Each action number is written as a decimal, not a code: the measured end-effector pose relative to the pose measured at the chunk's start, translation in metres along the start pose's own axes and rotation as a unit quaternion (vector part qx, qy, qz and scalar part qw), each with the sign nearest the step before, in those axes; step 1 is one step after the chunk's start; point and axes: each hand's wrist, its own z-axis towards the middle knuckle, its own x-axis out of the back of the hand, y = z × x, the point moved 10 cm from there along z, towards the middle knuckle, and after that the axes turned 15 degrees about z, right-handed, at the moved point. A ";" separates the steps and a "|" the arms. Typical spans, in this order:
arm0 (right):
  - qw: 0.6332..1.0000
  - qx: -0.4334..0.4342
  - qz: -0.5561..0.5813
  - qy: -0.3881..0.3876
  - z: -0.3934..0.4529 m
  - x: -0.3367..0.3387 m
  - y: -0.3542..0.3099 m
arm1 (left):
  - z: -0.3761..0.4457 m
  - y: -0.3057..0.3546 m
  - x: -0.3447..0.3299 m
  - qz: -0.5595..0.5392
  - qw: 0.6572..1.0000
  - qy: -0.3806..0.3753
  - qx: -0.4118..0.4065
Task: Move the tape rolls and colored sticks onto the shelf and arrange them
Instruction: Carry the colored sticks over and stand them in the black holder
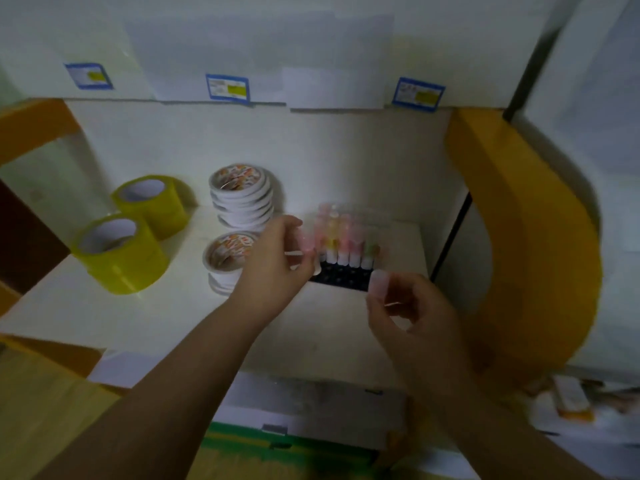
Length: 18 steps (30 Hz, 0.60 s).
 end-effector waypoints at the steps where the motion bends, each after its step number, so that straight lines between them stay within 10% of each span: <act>1: 1.000 -0.002 0.001 0.009 0.001 -0.001 0.003 | 0.006 -0.004 -0.007 -0.007 1.000 -0.007 -0.001; 18: 0.997 0.007 -0.024 0.076 0.035 -0.020 0.022 | 0.023 -0.003 -0.034 0.079 0.985 -0.021 -0.151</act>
